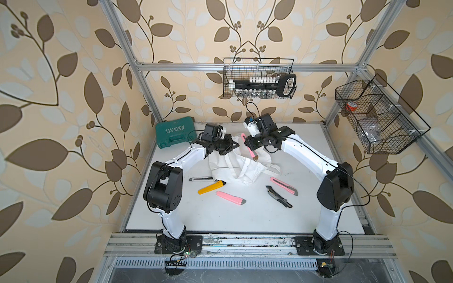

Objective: Place the art knife into the pouch
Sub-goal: Place the utility knife in the pouch.

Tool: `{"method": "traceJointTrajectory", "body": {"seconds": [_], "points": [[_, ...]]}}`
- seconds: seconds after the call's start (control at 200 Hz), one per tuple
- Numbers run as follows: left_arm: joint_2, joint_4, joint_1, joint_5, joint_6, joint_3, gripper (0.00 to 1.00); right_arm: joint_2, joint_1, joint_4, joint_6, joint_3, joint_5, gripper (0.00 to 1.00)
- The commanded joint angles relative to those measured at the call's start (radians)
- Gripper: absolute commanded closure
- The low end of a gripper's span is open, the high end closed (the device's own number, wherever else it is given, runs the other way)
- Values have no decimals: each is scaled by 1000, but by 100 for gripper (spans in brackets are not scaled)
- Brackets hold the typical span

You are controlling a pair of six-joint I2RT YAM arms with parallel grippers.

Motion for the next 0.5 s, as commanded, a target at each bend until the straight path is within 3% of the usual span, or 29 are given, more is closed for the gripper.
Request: {"method": "traceJointTrajectory", "body": {"seconds": [0.0,0.13,0.27,0.365,0.495], "points": [[-15,-9,-10,12,15,21,100,41,5,59,-42,44,-20,79],[-17,-10,-10,16,15,22,100,72,3,70,-44,46,-8,79],[-10,-11,-10,15,14,31,100,-6,5,104,-38,-65,-12,60],[2,-7,-10,18,9,38,100,-123,4,143,-31,-183,16,41],[6,-2,-10,19,6,40,100,-265,3,131,-28,-288,58,34]]}}
